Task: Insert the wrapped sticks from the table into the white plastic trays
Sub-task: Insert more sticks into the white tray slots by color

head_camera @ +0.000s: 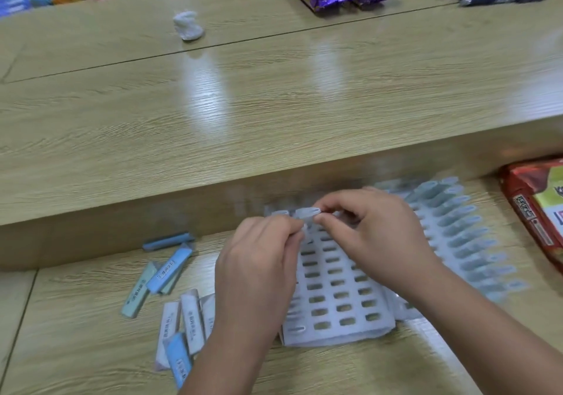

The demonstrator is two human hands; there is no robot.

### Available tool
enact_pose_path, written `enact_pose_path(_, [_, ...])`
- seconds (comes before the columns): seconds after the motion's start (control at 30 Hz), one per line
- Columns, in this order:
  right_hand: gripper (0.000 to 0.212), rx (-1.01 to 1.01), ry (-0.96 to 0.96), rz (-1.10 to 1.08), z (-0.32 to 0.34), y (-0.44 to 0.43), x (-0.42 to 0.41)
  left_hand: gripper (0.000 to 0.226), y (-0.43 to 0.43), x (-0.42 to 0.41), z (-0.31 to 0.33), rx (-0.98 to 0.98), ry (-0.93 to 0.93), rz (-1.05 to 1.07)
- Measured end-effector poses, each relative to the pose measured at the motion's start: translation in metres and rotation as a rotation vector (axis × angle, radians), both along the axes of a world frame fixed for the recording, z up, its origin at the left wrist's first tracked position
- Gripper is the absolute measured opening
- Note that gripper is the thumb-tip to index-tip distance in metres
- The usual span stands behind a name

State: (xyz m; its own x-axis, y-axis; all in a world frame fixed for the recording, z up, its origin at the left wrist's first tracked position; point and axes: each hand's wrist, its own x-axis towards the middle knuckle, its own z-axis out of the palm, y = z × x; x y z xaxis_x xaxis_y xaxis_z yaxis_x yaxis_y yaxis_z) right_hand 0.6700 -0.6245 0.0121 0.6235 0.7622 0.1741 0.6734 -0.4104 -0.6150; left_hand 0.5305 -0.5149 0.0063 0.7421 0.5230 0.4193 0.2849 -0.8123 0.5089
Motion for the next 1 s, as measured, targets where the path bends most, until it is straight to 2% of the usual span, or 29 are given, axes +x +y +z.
enact_pose_path(0.17, [0.007, -0.031, -0.12, 0.004, 0.004, 0.001, -0.003, 0.005, 0.002, 0.001, -0.005, 0.005, -0.003, -0.034])
enact_pose_path(0.37, [0.008, -0.097, -0.149, 0.004, 0.007, 0.004, -0.002, 0.004, 0.007, 0.003, -0.01, 0.049, -0.057, -0.114])
enact_pose_path(0.53, [0.009, -0.102, -0.16, 0.048, 0.012, 0.007, -0.005, 0.008, 0.009, 0.004, -0.004, 0.106, 0.095, -0.143])
enact_pose_path(0.63, [0.009, -0.124, -0.128, 0.054, 0.014, 0.008, -0.005, 0.01, 0.009, -0.002, -0.002, 0.103, 0.117, -0.101])
enact_pose_path(0.8, [0.009, -0.201, -0.315, 0.062, 0.017, 0.013, -0.011, 0.027, 0.008, -0.017, -0.006, 0.006, 0.107, -0.115])
enact_pose_path(1.0, [0.014, -0.207, -0.459, 0.034, 0.007, 0.006, -0.011, 0.024, 0.015, -0.05, -0.009, -0.072, -0.018, -0.031])
